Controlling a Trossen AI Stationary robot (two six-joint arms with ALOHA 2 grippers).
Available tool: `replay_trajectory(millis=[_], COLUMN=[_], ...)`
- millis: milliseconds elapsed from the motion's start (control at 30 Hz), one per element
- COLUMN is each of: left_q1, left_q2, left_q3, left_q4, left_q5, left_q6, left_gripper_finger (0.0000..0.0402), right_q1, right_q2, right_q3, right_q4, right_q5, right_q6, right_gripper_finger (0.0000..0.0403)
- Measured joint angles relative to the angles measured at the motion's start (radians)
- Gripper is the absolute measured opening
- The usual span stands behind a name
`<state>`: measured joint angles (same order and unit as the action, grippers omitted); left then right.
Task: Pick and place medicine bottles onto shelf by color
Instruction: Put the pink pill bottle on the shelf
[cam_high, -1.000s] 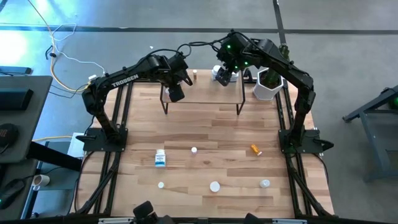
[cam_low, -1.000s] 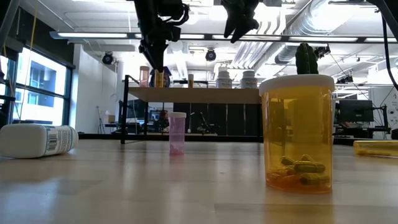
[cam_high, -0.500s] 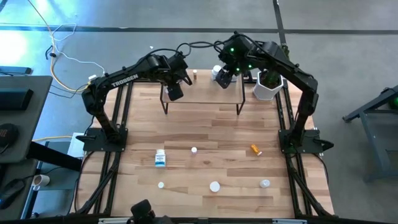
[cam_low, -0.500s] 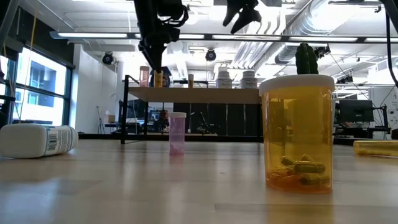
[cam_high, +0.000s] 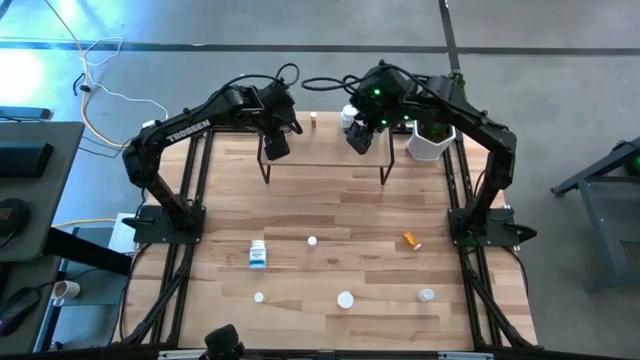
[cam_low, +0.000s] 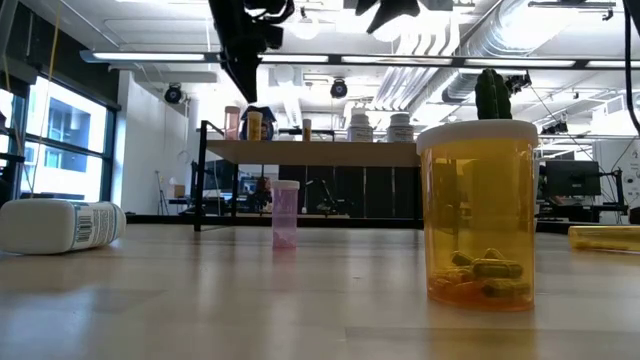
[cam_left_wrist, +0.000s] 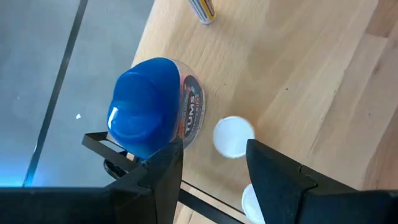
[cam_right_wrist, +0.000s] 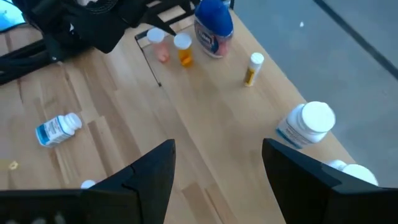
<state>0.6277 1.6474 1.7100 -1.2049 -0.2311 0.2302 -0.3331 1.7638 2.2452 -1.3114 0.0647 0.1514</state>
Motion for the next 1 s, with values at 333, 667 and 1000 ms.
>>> replay_trajectory(millis=[333,667,1000], left_q1=[-0.011,-0.083,-0.184], left_q2=[-0.066,-0.207,-0.311], left_q3=[0.000,-0.109,-0.250], left_q4=[-0.001,0.103,0.239], left_q5=[0.153,0.326,0.327], left_q6=[-0.018,-0.054,-0.114], left_gripper_finger=[0.0166,0.0165,0.0165], right_q1=[0.051,0.131,0.172], right_q2=[-0.066,-0.071,-0.075], right_q3=[0.000,-0.002,-0.002], right_q4=[-0.061,-0.259,-0.260], right_q5=[0.130,0.246,0.247], right_q6=[0.044,0.165,0.166], right_gripper_finger=[0.0232,0.0232,0.0232])
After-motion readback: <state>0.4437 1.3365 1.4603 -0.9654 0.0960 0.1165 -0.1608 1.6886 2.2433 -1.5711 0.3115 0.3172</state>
